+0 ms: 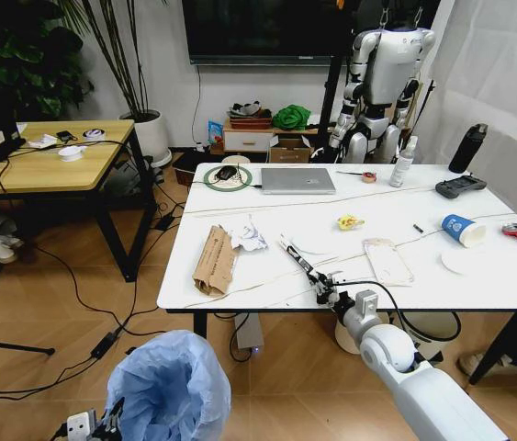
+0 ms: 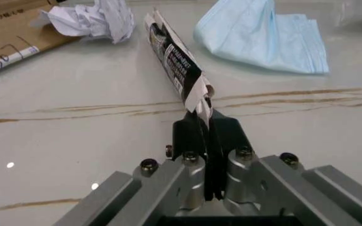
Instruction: Pick up the trash bin and place the trash from the table into it.
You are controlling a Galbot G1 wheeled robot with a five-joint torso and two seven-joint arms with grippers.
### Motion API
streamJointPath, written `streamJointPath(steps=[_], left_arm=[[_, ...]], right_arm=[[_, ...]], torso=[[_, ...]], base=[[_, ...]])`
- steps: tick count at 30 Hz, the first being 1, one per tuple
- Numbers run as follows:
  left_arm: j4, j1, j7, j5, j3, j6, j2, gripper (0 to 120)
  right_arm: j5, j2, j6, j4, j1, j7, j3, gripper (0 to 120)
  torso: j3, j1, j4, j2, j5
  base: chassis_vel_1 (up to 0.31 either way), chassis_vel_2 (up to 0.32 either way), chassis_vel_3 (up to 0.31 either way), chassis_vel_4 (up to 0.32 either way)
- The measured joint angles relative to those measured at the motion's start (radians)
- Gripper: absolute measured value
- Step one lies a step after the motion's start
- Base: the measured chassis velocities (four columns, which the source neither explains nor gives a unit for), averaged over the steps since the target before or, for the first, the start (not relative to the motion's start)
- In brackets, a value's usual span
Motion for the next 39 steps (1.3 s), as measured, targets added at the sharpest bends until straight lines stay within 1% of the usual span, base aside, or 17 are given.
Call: streamJointPath(steps=[5, 8, 10, 12, 14, 16, 18, 22, 24, 25, 27, 28, 31, 32, 34, 36, 39], left_arm=[[0.0, -0.005, 0.0, 0.0, 0.004, 0.001, 0.005, 0], [0.001, -0.012, 0.001, -0.013, 0.014, 0.007, 0.007, 0], [-0.001, -0.013, 0.0, -0.019, 0.017, 0.01, 0.008, 0], [-0.007, -0.018, -0.001, -0.036, 0.03, 0.019, 0.011, 0], [-0.008, -0.035, -0.003, -0.055, 0.053, 0.03, 0.014, 0], [-0.007, -0.05, -0.007, -0.058, 0.08, 0.044, 0.017, 0], [-0.008, -0.053, -0.01, -0.058, 0.091, 0.051, 0.024, 0], [-0.035, -0.071, -0.035, -0.065, 0.127, 0.087, 0.082, 0], [-0.054, -0.098, -0.07, -0.095, 0.155, 0.116, 0.132, 0], [-0.054, -0.098, -0.07, -0.095, 0.155, 0.116, 0.132, 0], [-0.067, -0.114, -0.102, -0.119, 0.176, 0.135, 0.19, 0], [-0.07, -0.116, -0.106, -0.124, 0.178, 0.138, 0.202, 0], [-0.087, -0.117, -0.13, -0.172, 0.174, 0.151, 0.316, 0], [-0.087, -0.117, -0.13, -0.172, 0.174, 0.151, 0.316, 0], [-0.089, -0.116, -0.133, -0.189, 0.166, 0.151, 0.357, 0], [-0.084, -0.122, -0.133, -0.212, 0.157, 0.151, 0.418, 0], [-0.081, -0.128, -0.133, -0.219, 0.154, 0.151, 0.438, 0]], right_arm=[[0.001, -0.005, 0.027, 0.035, -0.037, -0.015, 0.047, 0], [0.02, -0.029, 0.066, 0.118, -0.116, -0.047, 0.117, 0], [0.027, -0.037, 0.077, 0.14, -0.136, -0.058, 0.132, 0], [0.054, -0.059, 0.106, 0.201, -0.194, -0.094, 0.164, 0], [0.085, -0.075, 0.159, 0.264, -0.236, -0.141, 0.159, 0], [0.097, -0.082, 0.21, 0.296, -0.244, -0.167, 0.112, 0], [0.102, -0.087, 0.225, 0.306, -0.245, -0.176, 0.089, 0], [0.116, -0.104, 0.283, 0.341, -0.236, -0.196, -0.018, 0], [0.114, -0.099, 0.318, 0.358, -0.221, -0.2, -0.09, 0], [0.114, -0.099, 0.318, 0.358, -0.221, -0.2, -0.09, 0], [0.111, -0.092, 0.341, 0.36, -0.201, -0.2, -0.153, 0], [0.11, -0.092, 0.346, 0.357, -0.196, -0.2, -0.165, 0], [0.088, -0.086, 0.378, 0.309, -0.168, -0.2, -0.244, 0], [0.088, -0.086, 0.378, 0.309, -0.168, -0.2, -0.244, 0], [0.081, -0.079, 0.383, 0.291, -0.165, -0.198, -0.27, 0], [0.062, -0.065, 0.383, 0.27, -0.163, -0.168, -0.317, 0], [0.049, -0.059, 0.379, 0.263, -0.163, -0.14, -0.343, 0]], torso=[[0.0, 0.0, 0.0001, 0.0, 0.0002], [0.0, 0.0, -0.0001, 0.0, 0.0], [0.0, 0.0, -0.0001, 0.0, 0.0002], [0.0, 0.0, -0.0003, 0.0, -0.0001], [0.0, 0.0, -0.0006, 0.0, 0.0], [0.0, 0.0, -0.0001, 0.0, 0.0], [0.0, 0.0, 0.0, 0.0, -0.0001], [0.0, 0.0, 0.0001, 0.0, 0.0], [0.0, 0.0, -0.0001, 0.0, -0.0003], [0.0, 0.0, -0.0001, 0.0, -0.0003], [0.0, 0.0, 0.0, 0.0, -0.0004], [0.0, 0.0, -0.0001, 0.0, -0.0003], [0.0, 0.0, 0.0001, 0.0, -0.0003], [0.0, 0.0, 0.0001, 0.0, -0.0003], [0.0, 0.0, -0.0001, 0.0, -0.0003], [0.0, 0.0, 0.0, 0.0, -0.0005], [0.0, 0.0, 0.0, 0.0, -0.0005]], base=[[0.0, 0.0, 0.0, 0.0], [0.0, 0.0, 0.0, 0.0], [0.0, 0.0, 0.0, 0.0], [0.0, 0.0, 0.0, 0.0], [0.0, 0.0, 0.0, 0.0], [0.0, 0.0, 0.0, 0.0], [0.0, 0.0, 0.0, 0.0], [0.0, 0.0, 0.0, 0.0], [0.0, 0.0, 0.0, 0.0], [0.0, 0.0, 0.0, 0.0], [0.0, 0.0, 0.0, 0.0], [0.0, 0.0, 0.0, 0.0], [0.0, 0.0, 0.0, 0.0], [0.0, 0.0, 0.0, 0.0], [0.0, 0.0, 0.0, 0.0], [0.0, 0.0, 0.0, 0.0], [0.0, 0.0, 0.0, 0.0]])
